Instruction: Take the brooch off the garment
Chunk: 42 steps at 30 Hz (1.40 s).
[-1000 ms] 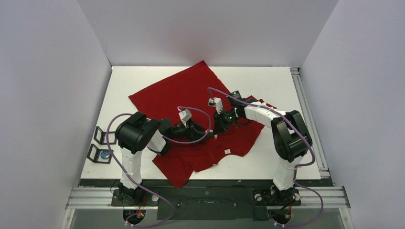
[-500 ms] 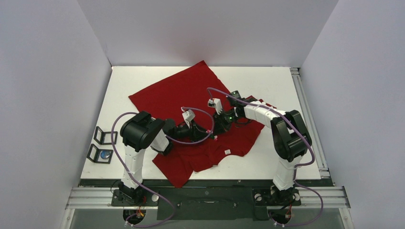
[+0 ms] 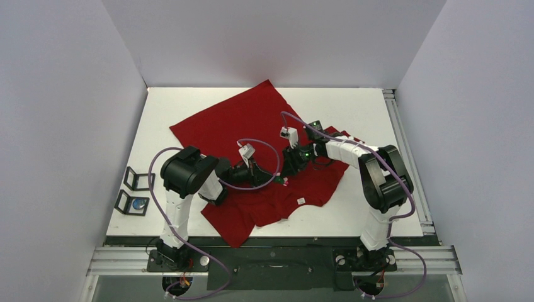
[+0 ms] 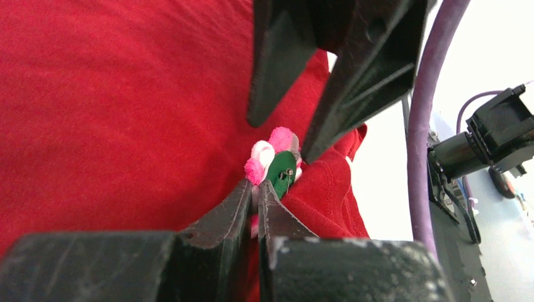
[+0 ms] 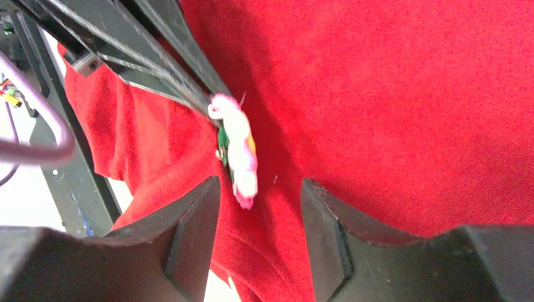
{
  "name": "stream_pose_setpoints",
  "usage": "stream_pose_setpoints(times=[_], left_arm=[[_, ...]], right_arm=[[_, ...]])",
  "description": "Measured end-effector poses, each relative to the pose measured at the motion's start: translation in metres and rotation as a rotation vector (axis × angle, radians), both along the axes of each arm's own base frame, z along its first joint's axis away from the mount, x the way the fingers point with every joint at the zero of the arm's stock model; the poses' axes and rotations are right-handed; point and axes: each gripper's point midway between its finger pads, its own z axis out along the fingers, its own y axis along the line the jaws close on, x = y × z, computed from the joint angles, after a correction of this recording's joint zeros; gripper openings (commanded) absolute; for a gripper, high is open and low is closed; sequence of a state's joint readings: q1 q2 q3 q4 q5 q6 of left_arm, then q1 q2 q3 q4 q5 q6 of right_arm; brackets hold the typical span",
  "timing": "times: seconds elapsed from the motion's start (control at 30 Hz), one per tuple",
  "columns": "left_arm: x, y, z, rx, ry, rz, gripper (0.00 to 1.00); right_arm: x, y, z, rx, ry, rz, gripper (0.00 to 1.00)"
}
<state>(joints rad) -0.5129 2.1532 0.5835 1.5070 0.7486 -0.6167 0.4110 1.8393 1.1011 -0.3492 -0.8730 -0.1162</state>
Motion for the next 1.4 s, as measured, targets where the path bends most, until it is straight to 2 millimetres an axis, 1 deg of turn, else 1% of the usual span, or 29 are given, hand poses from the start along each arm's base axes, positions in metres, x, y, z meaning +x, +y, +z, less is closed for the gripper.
stream_pose_setpoints(times=[0.07,0.2,0.3,0.4,0.47,0.53,0.67,0.83,0.93,1.0,1.13,1.17,1.2,1.27,1.3,1.33,1.37,1.4], left_arm=[[0.002,0.003,-0.002,-0.005,0.035,0.016,0.0],[0.002,0.003,-0.002,-0.014,0.066,0.026,0.0],[0.002,0.003,-0.001,-0.017,0.078,0.029,0.0],[0.002,0.003,-0.001,-0.02,0.085,0.03,0.0],[0.002,0.003,-0.001,-0.021,0.088,0.03,0.0],[0.002,0.003,-0.001,-0.021,0.091,0.03,0.0],[0.002,0.004,-0.001,-0.022,0.092,0.031,0.0],[0.002,0.003,-0.001,-0.024,0.099,0.031,0.0],[0.002,0.004,-0.001,-0.025,0.102,0.032,0.0],[0.002,0.004,-0.001,-0.026,0.105,0.033,0.0],[0.002,0.004,-0.001,-0.026,0.11,0.033,0.0],[0.002,0.004,-0.001,-0.026,0.11,0.033,0.0],[0.002,0.004,-0.001,-0.026,0.11,0.033,0.0],[0.002,0.004,-0.001,-0.026,0.11,0.033,0.0],[0.002,0.004,-0.001,-0.026,0.11,0.033,0.0],[0.002,0.004,-0.001,-0.026,0.11,0.033,0.0],[0.002,0.004,-0.002,-0.026,0.11,0.034,0.03],[0.002,0.004,-0.002,-0.026,0.11,0.034,0.09]], right_arm=[[-0.009,-0.004,-0.007,0.005,0.041,-0.042,0.48],[-0.017,-0.003,-0.012,0.037,0.09,-0.098,0.48],[-0.015,0.0,-0.01,0.061,0.094,-0.115,0.46],[-0.009,0.005,-0.005,0.091,0.078,-0.123,0.39],[-0.006,0.007,-0.002,0.106,0.072,-0.125,0.36],[-0.005,0.01,0.0,0.119,0.067,-0.122,0.35],[-0.006,0.011,0.001,0.126,0.067,-0.115,0.35],[-0.01,0.011,0.001,0.125,0.071,-0.098,0.39],[-0.013,0.009,-0.001,0.119,0.076,-0.086,0.39],[-0.015,0.008,-0.003,0.113,0.082,-0.079,0.37],[-0.017,0.007,-0.008,0.102,0.092,-0.072,0.25],[-0.018,0.007,-0.01,0.099,0.096,-0.071,0.19],[-0.018,0.007,-0.011,0.097,0.099,-0.071,0.15],[-0.019,0.007,-0.012,0.096,0.104,-0.072,0.1],[-0.019,0.007,-0.012,0.096,0.103,-0.071,0.03],[-0.019,0.007,-0.012,0.096,0.102,-0.07,0.0],[-0.019,0.008,-0.011,0.097,0.103,-0.07,0.0],[-0.019,0.008,-0.011,0.097,0.104,-0.07,0.0]])
